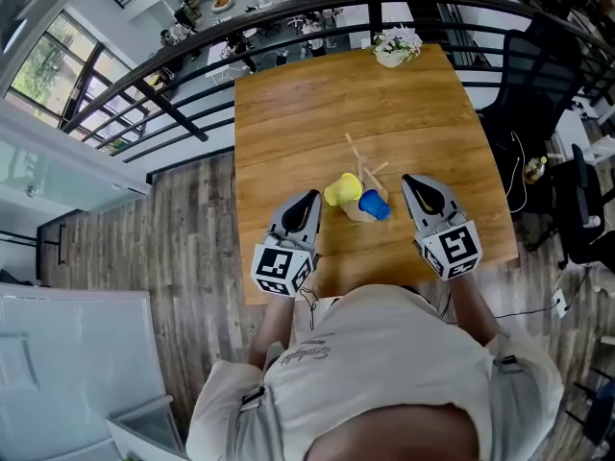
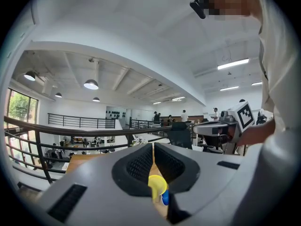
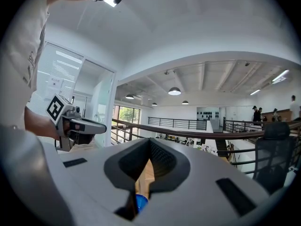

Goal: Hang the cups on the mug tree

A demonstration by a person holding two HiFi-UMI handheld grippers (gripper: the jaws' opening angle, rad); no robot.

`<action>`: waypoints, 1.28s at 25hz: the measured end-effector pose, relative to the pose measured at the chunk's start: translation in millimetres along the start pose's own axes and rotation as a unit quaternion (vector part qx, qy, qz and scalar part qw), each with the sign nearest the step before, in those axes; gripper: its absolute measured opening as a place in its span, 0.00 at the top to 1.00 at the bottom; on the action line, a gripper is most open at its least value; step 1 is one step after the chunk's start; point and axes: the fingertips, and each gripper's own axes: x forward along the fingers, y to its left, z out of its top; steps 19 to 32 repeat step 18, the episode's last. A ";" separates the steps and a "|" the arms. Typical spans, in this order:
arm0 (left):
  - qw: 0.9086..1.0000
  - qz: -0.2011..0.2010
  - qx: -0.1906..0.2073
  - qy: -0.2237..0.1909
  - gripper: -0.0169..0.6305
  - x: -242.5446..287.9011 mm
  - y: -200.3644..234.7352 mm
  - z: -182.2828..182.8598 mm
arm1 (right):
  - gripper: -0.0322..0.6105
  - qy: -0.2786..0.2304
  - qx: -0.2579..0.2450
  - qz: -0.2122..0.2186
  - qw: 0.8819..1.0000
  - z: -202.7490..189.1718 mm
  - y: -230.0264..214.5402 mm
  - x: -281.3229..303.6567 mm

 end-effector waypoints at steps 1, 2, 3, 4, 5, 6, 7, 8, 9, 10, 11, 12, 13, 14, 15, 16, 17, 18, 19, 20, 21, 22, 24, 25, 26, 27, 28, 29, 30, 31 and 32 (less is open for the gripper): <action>1.000 -0.001 0.000 -0.001 0.94 -0.3 -0.6 0.5 | 0.96 0.000 0.002 -0.002 1.000 0.4 -0.9 -0.6; 1.000 -0.002 0.000 -0.002 0.94 -1.1 -0.8 0.9 | 0.96 -0.001 0.004 -0.004 1.000 0.8 -1.5 -1.1; 1.000 -0.003 -0.001 -0.004 0.94 -2.1 -0.6 1.0 | 0.96 -0.001 0.006 -0.005 1.000 0.8 -1.8 -1.5; 1.000 -0.002 -0.001 -0.005 0.94 -2.8 0.0 0.7 | 0.96 -0.001 0.007 -0.006 1.000 0.4 -1.9 -1.8; 1.000 -0.002 -0.001 -0.005 0.94 -3.0 0.9 0.2 | 0.96 0.000 0.007 -0.006 1.000 -0.3 -1.9 -1.9; 1.000 0.000 -0.002 -0.005 0.94 -2.7 2.1 -0.5 | 0.96 0.000 0.007 -0.006 1.000 -1.1 -1.8 -1.8; 1.000 0.001 -0.002 -0.005 0.94 -2.3 3.4 -1.6 | 0.96 0.002 0.007 -0.005 1.000 -2.2 -1.3 -1.6; 1.000 0.002 -0.003 -0.003 0.94 -2.1 4.4 -3.0 | 0.96 0.004 0.008 -0.004 1.000 -3.8 -0.5 -1.7; 1.000 0.003 -0.004 -0.002 0.94 -2.4 5.0 -4.5 | 0.96 0.007 0.008 -0.003 1.000 -5.8 0.5 -2.2; 1.000 0.003 -0.006 -0.001 0.94 -2.7 5.0 -5.9 | 0.96 0.009 0.009 -0.003 1.000 -7.9 1.0 -2.7; 1.000 0.002 -0.007 0.000 0.94 -2.6 4.8 -6.8 | 0.96 0.012 0.010 -0.004 1.000 -9.6 0.5 -3.2; 1.000 0.001 -0.007 0.000 0.94 -2.0 4.4 -7.2 | 0.96 0.013 0.010 -0.005 1.000 -10.7 -1.1 -3.5; 1.000 0.000 -0.006 0.000 0.94 -1.1 4.1 -7.0 | 0.96 0.014 0.010 -0.007 1.000 -11.1 -3.3 -3.6; 1.000 0.000 -0.006 0.000 0.94 -0.3 3.8 -6.6 | 0.96 0.015 0.010 -0.008 1.000 -10.9 -5.4 -3.6; 1.000 -0.001 -0.005 0.000 0.94 0.2 3.7 -6.0 | 0.96 0.015 0.009 -0.009 1.000 -10.5 -7.0 -3.4; 1.000 -0.001 -0.005 0.000 0.94 0.6 3.8 -5.5 | 0.96 0.015 0.009 -0.010 1.000 -10.0 -8.2 -3.1; 1.000 -0.001 -0.004 0.000 0.94 0.9 4.1 -4.9 | 0.96 0.014 0.008 -0.010 1.000 -9.4 -9.1 -2.5; 1.000 0.000 -0.004 0.000 0.94 1.0 4.5 -4.4 | 0.96 0.014 0.007 -0.009 1.000 -8.8 -9.7 -1.9; 1.000 0.000 -0.004 0.000 0.94 1.0 4.5 -4.4 | 0.96 0.014 0.007 -0.009 1.000 -8.8 -9.7 -1.9; 1.000 0.000 -0.004 0.000 0.94 1.0 4.5 -4.4 | 0.96 0.014 0.007 -0.009 1.000 -8.8 -9.7 -1.9; 1.000 0.000 -0.004 0.000 0.94 1.0 4.5 -4.4 | 0.96 0.014 0.007 -0.009 1.000 -8.8 -9.7 -1.9; 1.000 0.000 -0.004 0.000 0.94 1.0 4.5 -4.4 | 0.96 0.014 0.007 -0.009 1.000 -8.8 -9.7 -1.9; 1.000 0.000 -0.004 0.000 0.94 1.0 4.5 -4.4 | 0.96 0.014 0.007 -0.009 1.000 -8.8 -9.7 -1.9; 1.000 0.000 -0.004 0.000 0.94 1.0 4.5 -4.4 | 0.96 0.014 0.007 -0.009 1.000 -8.8 -9.7 -1.9; 1.000 0.000 -0.004 0.000 0.94 1.0 4.5 -4.4 | 0.96 0.014 0.007 -0.009 1.000 -8.8 -9.7 -1.9; 1.000 0.000 -0.004 0.000 0.94 1.0 4.5 -4.4 | 0.96 0.014 0.007 -0.009 1.000 -8.8 -9.7 -1.9; 1.000 0.000 -0.004 0.000 0.94 1.0 4.5 -4.4 | 0.96 0.014 0.007 -0.009 1.000 -8.8 -9.7 -1.9; 1.000 0.000 -0.004 0.000 0.94 1.0 4.5 -4.4 | 0.96 0.014 0.007 -0.009 1.000 -8.8 -9.7 -1.9; 1.000 0.000 -0.004 0.000 0.94 1.0 4.5 -4.4 | 0.96 0.014 0.007 -0.009 1.000 -8.8 -9.7 -1.9; 1.000 0.000 -0.004 0.000 0.94 1.0 4.5 -4.4 | 0.96 0.014 0.007 -0.009 1.000 -8.8 -9.7 -1.9; 1.000 0.000 -0.004 0.000 0.94 1.0 4.5 -4.4 | 0.96 0.014 0.007 -0.009 1.000 -8.8 -9.7 -1.9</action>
